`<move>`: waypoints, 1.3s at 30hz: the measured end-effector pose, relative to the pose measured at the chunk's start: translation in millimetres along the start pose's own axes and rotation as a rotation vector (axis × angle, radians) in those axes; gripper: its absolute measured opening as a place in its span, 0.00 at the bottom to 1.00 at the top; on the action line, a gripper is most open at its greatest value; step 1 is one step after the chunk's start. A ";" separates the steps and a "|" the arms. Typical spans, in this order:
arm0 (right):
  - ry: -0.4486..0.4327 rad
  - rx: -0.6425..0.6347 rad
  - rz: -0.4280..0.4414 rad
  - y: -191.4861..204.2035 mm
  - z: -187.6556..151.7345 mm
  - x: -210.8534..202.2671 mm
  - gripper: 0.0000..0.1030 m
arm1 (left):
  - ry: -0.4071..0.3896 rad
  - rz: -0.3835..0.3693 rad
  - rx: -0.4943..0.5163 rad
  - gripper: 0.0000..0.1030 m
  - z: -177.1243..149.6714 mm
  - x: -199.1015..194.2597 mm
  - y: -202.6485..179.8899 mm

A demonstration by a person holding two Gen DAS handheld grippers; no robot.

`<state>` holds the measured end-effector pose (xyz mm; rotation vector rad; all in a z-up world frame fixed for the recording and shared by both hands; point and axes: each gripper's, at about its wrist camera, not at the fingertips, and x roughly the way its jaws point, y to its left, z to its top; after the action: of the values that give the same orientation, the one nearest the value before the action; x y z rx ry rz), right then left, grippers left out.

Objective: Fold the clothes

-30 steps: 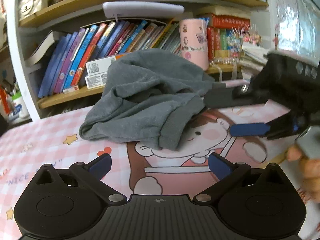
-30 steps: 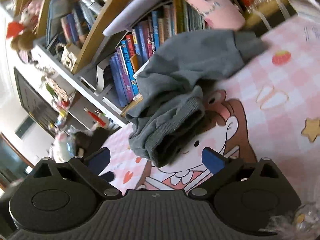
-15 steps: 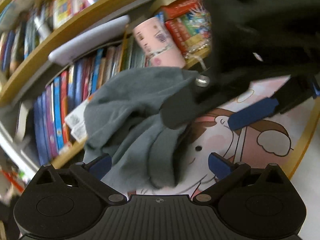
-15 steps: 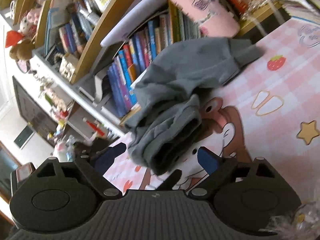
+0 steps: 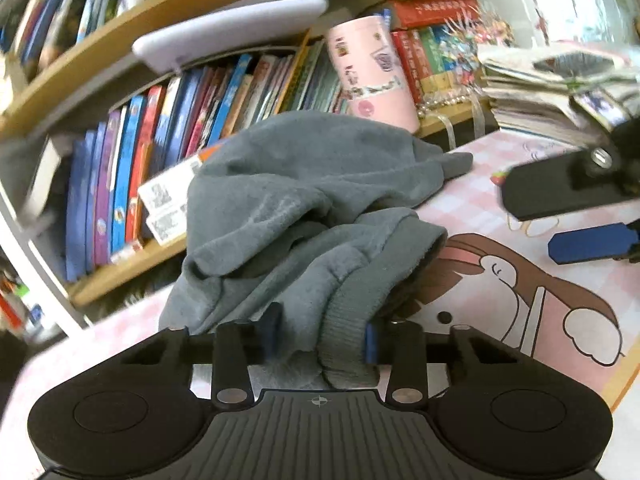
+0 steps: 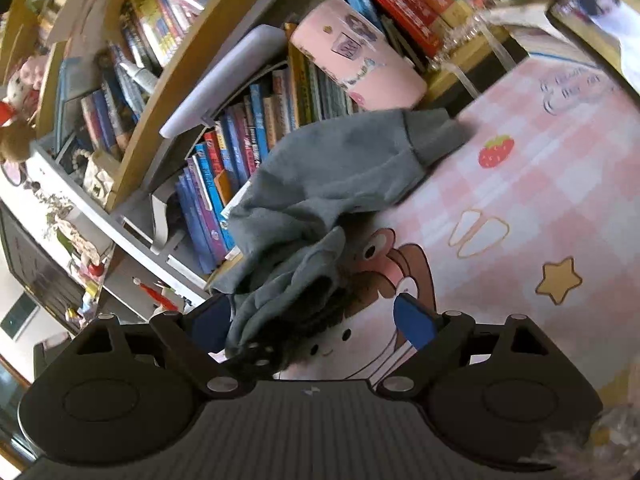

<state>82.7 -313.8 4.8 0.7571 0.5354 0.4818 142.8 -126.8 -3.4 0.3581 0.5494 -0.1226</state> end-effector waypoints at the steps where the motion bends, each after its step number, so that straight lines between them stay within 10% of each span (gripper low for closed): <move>1: 0.002 -0.008 0.010 1.3 -0.6 0.2 0.87 | 0.005 -0.013 -0.043 0.34 -0.4 -1.5 9.8; 12: 0.077 -0.052 0.053 13.4 -8.9 7.1 0.88 | -0.022 0.008 -0.348 0.18 -33.6 -46.4 98.7; 21: 0.092 -0.125 0.047 19.7 -15.3 9.7 0.88 | -0.103 -0.027 -0.293 0.17 -30.5 -82.5 91.0; 28: 0.054 -0.148 0.055 21.9 -14.0 4.5 0.88 | -0.311 -0.110 -0.300 0.13 14.5 -121.0 103.0; 33: -0.060 -0.119 0.061 19.7 -8.1 -10.4 0.88 | -0.544 -0.197 -0.545 0.12 11.7 -184.8 153.9; 36: -0.078 -0.118 0.080 21.1 -7.2 -13.9 0.88 | -0.567 -0.084 -0.738 0.12 -19.1 -201.8 194.3; 39: -0.037 -0.139 0.079 25.5 -11.6 -8.9 0.88 | -0.270 0.164 -0.728 0.15 -47.9 -169.6 212.0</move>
<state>63.4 -296.9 19.2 0.6544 0.4345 0.5711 19.8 91.2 112.1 -0.3211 0.2654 0.1861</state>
